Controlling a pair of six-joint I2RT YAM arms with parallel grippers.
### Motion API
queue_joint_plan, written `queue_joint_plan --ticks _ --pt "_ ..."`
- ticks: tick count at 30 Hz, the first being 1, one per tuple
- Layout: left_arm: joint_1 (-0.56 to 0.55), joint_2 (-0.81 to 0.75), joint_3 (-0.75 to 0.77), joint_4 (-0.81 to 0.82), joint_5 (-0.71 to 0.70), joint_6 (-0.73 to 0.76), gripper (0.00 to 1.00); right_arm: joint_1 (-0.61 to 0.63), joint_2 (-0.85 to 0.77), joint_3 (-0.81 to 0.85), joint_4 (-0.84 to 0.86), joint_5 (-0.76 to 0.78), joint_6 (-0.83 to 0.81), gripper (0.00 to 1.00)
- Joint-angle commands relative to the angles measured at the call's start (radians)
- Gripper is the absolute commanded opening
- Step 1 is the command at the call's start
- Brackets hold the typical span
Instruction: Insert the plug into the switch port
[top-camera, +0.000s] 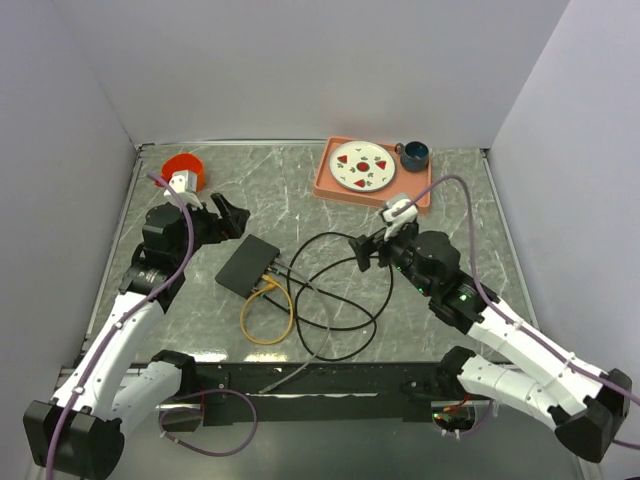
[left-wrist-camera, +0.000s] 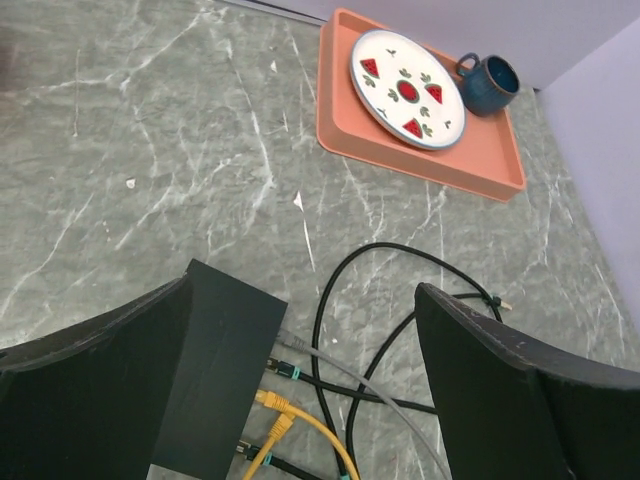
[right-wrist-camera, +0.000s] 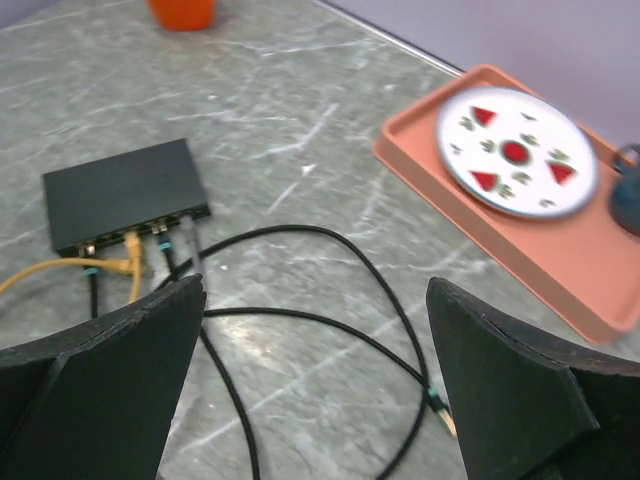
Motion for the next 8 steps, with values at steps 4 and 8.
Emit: queue_joint_plan --ticks 4,8 --pt "-0.003 -0.033 -0.013 0.078 -0.114 -0.052 0.97 -0.122 -0.061 -0.014 -0.056 0.036 0.053 1.00" --pt "-0.003 -0.042 -0.084 0.187 -0.259 -0.054 0.97 -0.227 -0.070 -0.044 -0.041 -0.005 0.091 1.00"
